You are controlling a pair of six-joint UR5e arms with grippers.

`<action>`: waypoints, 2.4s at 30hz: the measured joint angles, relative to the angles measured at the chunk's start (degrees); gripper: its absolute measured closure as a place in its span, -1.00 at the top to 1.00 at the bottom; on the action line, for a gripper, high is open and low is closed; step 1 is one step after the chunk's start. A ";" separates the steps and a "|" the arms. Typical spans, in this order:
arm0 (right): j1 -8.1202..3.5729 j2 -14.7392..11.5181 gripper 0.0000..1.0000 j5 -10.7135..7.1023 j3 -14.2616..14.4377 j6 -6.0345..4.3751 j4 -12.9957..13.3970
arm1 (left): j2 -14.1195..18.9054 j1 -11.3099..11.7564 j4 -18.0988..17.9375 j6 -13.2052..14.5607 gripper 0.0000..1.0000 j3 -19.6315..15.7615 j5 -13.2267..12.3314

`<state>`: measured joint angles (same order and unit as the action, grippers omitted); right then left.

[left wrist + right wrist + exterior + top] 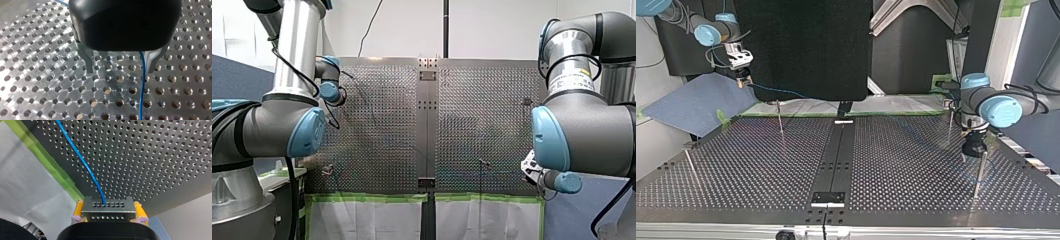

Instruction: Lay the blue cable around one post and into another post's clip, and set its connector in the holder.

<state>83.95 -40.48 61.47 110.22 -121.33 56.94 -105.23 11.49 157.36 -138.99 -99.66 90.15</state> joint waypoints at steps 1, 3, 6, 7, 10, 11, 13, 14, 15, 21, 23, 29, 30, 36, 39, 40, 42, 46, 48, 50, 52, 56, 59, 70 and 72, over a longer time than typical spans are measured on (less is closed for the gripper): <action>0.06 0.00 -1.00 0.02 0.00 0.01 0.03 | 0.00 0.06 -0.07 -0.53 1.00 -0.16 -0.16; 0.19 0.03 -1.00 0.05 0.01 0.01 0.07 | 0.00 0.28 -0.39 -1.67 1.00 -0.76 -0.47; 0.37 0.03 -1.00 0.23 -0.01 0.02 0.10 | 0.00 0.74 -1.42 -3.20 1.00 -2.02 -1.43; 0.42 0.03 -1.00 0.30 -0.01 0.02 0.10 | 0.00 0.80 -1.82 -3.69 1.00 -2.46 -1.84; 0.62 0.02 -1.00 0.44 -0.01 0.02 0.12 | 0.00 0.90 -3.52 -5.48 1.00 -4.02 -3.04; 0.67 0.01 -1.00 0.46 -0.01 0.02 0.14 | 0.00 0.90 -4.25 -6.25 1.00 -4.41 -3.28; 0.79 0.02 -1.00 0.48 -0.01 0.02 0.17 | 0.00 0.90 -5.38 -7.42 1.00 -4.77 -3.46; 0.83 0.02 -1.00 0.48 -0.02 0.02 0.17 | 0.00 0.89 -5.91 -8.22 1.00 -4.91 -3.50; 0.88 0.02 -1.00 0.49 -0.02 0.02 0.17 | 0.00 0.88 -6.17 -8.81 1.00 -4.97 -3.49; 1.10 0.03 -1.00 0.49 0.02 0.02 0.13 | 0.01 0.68 -6.51 -12.24 1.00 -5.06 -3.04; 1.18 0.04 -1.00 0.50 0.03 0.02 0.12 | 0.03 0.53 -6.52 -13.39 1.00 -5.06 -2.97; 1.41 0.03 -1.00 0.50 0.02 0.02 0.04 | 0.18 0.53 -6.48 -17.05 1.00 -5.02 -2.87; 1.44 0.04 -1.00 0.49 0.03 0.02 0.02 | 0.30 0.58 -6.45 -17.65 1.00 -5.02 -2.78; 1.58 0.06 -1.00 0.50 0.02 0.02 0.01 | 2.39 0.94 -5.53 -19.16 1.00 -5.00 -0.57; 1.62 0.07 -1.00 0.51 0.03 0.02 0.00 | 3.98 0.95 -4.60 -17.81 1.00 -4.99 0.50; 1.64 0.08 -1.00 0.52 0.02 0.02 -0.01 | 4.34 0.92 -4.29 -17.34 1.00 -4.99 0.65; 1.70 0.08 -1.00 0.55 0.02 0.02 -0.04 | 4.88 0.80 -3.43 -16.23 1.00 -4.99 0.82; 1.82 0.08 -1.00 0.57 0.01 0.02 -0.05 | 5.21 0.37 -1.34 -13.98 1.00 -4.99 0.37; 1.86 0.08 -1.00 0.58 0.02 0.02 -0.05 | 5.24 0.07 -0.21 -12.75 1.00 -5.00 -0.27; 1.91 0.08 -1.00 0.58 0.03 0.02 -0.04 | 5.30 -0.17 0.94 -11.51 1.00 -5.00 -0.67; 1.94 0.08 -1.00 0.58 0.03 0.02 -0.04 | 5.46 -0.38 1.97 -10.40 1.00 -5.00 -0.78; 2.00 0.08 -1.00 0.58 0.02 0.02 -0.05 | 6.36 -0.64 4.69 -7.65 1.00 -5.00 0.26; 2.08 0.07 -1.00 0.58 0.02 0.02 -0.06 | 7.04 -0.68 6.31 -5.68 1.00 -5.02 1.91; 2.30 0.08 -1.00 0.58 0.01 0.02 -0.03 | 7.45 -1.65 11.64 0.77 1.00 -5.19 8.05; 2.35 0.09 -1.00 0.58 0.01 0.02 -0.04 | 7.46 -1.96 12.30 2.05 1.00 -5.23 8.56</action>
<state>86.31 -40.39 62.06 110.23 -121.31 56.90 -97.77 9.52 169.67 -136.94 -104.89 98.71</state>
